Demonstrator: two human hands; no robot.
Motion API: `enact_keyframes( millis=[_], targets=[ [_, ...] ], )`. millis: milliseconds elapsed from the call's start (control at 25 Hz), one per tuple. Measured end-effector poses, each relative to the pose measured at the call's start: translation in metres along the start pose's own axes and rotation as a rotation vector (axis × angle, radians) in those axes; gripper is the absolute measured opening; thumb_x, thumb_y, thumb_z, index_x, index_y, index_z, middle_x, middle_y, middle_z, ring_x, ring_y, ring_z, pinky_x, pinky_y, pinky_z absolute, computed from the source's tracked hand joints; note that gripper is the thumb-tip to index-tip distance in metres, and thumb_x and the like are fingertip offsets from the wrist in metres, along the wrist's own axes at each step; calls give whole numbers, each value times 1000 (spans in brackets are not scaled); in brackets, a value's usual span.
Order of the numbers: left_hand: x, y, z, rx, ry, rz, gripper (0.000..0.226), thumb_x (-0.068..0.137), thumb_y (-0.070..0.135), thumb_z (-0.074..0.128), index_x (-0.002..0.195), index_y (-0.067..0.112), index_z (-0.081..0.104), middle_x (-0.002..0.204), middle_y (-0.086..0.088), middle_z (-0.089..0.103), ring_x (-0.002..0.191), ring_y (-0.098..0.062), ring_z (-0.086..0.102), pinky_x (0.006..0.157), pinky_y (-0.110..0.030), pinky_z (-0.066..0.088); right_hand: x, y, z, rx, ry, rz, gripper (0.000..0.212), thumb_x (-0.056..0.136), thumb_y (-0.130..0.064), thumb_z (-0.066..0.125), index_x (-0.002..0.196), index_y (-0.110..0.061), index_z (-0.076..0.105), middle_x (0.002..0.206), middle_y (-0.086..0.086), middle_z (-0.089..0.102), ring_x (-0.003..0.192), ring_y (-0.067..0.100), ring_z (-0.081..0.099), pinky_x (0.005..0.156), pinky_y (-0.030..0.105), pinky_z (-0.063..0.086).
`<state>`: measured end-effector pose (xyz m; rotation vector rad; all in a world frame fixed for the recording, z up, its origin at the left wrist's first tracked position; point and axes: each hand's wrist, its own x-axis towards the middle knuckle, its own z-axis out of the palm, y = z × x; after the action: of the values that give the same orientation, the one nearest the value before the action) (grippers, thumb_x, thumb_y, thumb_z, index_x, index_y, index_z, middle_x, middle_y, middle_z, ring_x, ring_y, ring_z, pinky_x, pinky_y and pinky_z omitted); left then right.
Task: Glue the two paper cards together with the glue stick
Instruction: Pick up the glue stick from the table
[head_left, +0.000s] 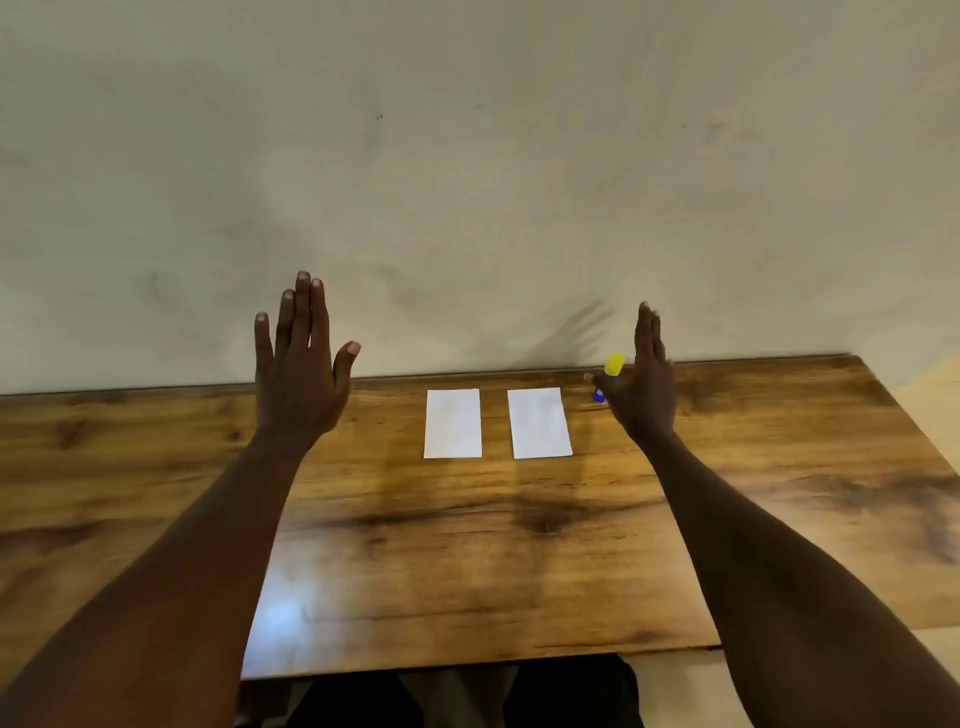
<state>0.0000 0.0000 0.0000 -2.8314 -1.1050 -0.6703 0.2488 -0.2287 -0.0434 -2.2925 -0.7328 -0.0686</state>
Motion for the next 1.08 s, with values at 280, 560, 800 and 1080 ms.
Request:
enact_keyframes(
  millis=[280, 560, 800, 1080],
  targets=[
    [4, -1, 17, 31, -6, 1, 67, 88, 44, 18, 142, 6, 4, 153, -15, 9, 141, -28, 12, 113, -49, 8, 6, 28, 30, 103, 33, 194, 31, 74, -19, 70, 96, 0, 59, 92, 24, 68, 83, 35, 61, 65, 30, 39],
    [5, -2, 26, 24, -33, 2, 68, 88, 46, 15, 142, 6, 5, 153, -15, 9, 141, -27, 11, 113, -49, 8, 8, 27, 39, 183, 24, 186, 25, 80, -14, 64, 100, 2, 63, 93, 23, 70, 85, 35, 63, 66, 33, 43],
    [8, -1, 21, -21, -31, -20, 66, 89, 42, 21, 142, 7, 3, 154, -14, 6, 141, -26, 7, 113, -48, 5, 7, 17, 39, 259, 58, 227, 17, 82, -11, 60, 92, 3, 62, 88, 24, 68, 74, 26, 56, 55, 23, 34],
    [32, 35, -10, -157, 23, 37, 67, 90, 41, 27, 142, 5, 4, 153, -16, 9, 140, -25, 9, 112, -45, 2, 2, -37, 19, 411, 88, 84, 23, 86, -16, 56, 105, -3, 57, 100, 17, 66, 89, 26, 60, 76, 37, 47]
  ],
)
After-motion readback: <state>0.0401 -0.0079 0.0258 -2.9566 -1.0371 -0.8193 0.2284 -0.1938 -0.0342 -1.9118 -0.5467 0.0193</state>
